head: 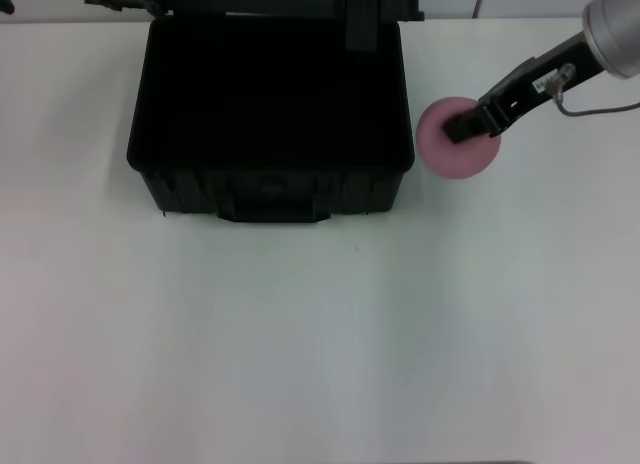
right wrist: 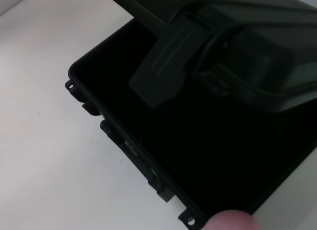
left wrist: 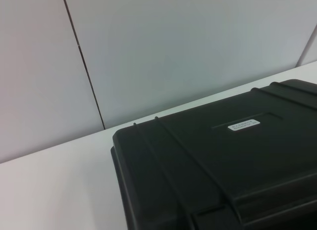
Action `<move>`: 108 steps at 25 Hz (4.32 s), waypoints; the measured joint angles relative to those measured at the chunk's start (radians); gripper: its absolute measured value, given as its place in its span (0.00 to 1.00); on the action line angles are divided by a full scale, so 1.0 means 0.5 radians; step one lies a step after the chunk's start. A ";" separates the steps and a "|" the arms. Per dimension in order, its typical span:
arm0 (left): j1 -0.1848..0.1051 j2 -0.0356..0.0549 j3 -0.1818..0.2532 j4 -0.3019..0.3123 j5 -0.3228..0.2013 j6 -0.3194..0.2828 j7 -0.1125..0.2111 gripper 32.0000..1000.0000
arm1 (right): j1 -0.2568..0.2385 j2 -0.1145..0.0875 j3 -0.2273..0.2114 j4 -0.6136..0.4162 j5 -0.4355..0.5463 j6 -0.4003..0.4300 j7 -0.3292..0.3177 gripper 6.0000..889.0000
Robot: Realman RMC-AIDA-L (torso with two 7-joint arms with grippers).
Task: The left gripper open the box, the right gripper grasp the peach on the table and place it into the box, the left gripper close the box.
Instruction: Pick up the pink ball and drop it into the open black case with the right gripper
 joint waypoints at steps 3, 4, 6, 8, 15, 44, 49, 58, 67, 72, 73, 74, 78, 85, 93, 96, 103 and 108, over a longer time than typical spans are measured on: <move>0.000 0.000 0.000 0.000 0.001 0.000 0.000 0.39 | -0.001 0.000 0.001 0.000 0.002 -0.036 -0.024 0.03; 0.000 0.000 0.000 0.000 0.001 0.000 0.000 0.39 | -0.001 0.000 0.001 0.000 0.005 -0.051 -0.033 0.03; 0.000 0.000 0.000 0.000 0.001 0.000 0.000 0.39 | -0.001 0.001 0.001 0.008 0.027 -0.081 -0.057 0.03; -0.001 0.000 0.000 0.003 0.002 0.000 0.000 0.39 | -0.001 0.001 0.002 0.019 0.063 -0.111 -0.084 0.03; -0.001 0.000 0.000 0.026 0.003 0.001 0.000 0.38 | 0.000 0.009 0.000 0.157 0.147 -0.259 -0.234 0.03; -0.005 0.000 -0.003 0.028 0.001 0.001 0.000 0.38 | -0.022 0.098 -0.026 0.487 0.532 -0.717 -0.828 0.07; -0.014 0.000 -0.003 0.028 0.001 0.001 0.000 0.38 | -0.006 0.111 -0.034 0.571 0.598 -0.810 -0.917 0.07; -0.018 -0.002 -0.003 0.028 0.001 0.001 0.000 0.38 | 0.019 0.122 -0.091 0.729 0.748 -1.011 -1.081 0.08; -0.023 -0.003 -0.002 0.028 0.001 0.001 0.000 0.38 | 0.036 0.133 -0.236 0.839 0.950 -1.204 -1.211 0.09; -0.030 -0.003 0.005 0.028 0.001 0.001 -0.001 0.38 | 0.044 0.140 -0.399 0.909 1.132 -1.337 -1.303 0.10; -0.033 -0.004 0.005 0.028 0.001 0.001 -0.001 0.38 | 0.045 0.142 -0.434 0.917 1.163 -1.362 -1.312 0.10; -0.035 -0.004 0.005 0.028 0.001 0.001 -0.002 0.38 | 0.046 0.144 -0.470 0.922 1.195 -1.390 -1.322 0.10; -0.039 -0.005 0.007 0.028 0.002 0.001 -0.002 0.38 | 0.037 0.147 -0.582 0.936 1.307 -1.485 -1.370 0.11; -0.040 -0.006 0.006 0.028 0.002 0.001 -0.003 0.38 | 0.036 0.149 -0.661 0.975 1.402 -1.548 -1.405 0.12; -0.036 -0.006 0.002 0.028 0.001 0.001 -0.001 0.38 | 0.038 0.148 -0.662 0.976 1.404 -1.550 -1.406 0.13; -0.035 -0.006 0.006 0.028 0.001 0.001 -0.001 0.38 | 0.039 0.147 -0.663 0.976 1.404 -1.551 -1.407 0.13; -0.031 -0.006 0.006 0.028 0.001 0.001 0.000 0.38 | 0.042 0.146 -0.663 0.976 1.406 -1.551 -1.407 0.14; -0.029 -0.006 0.007 0.028 0.001 0.001 0.000 0.38 | 0.046 0.146 -0.663 0.974 1.407 -1.547 -1.407 0.18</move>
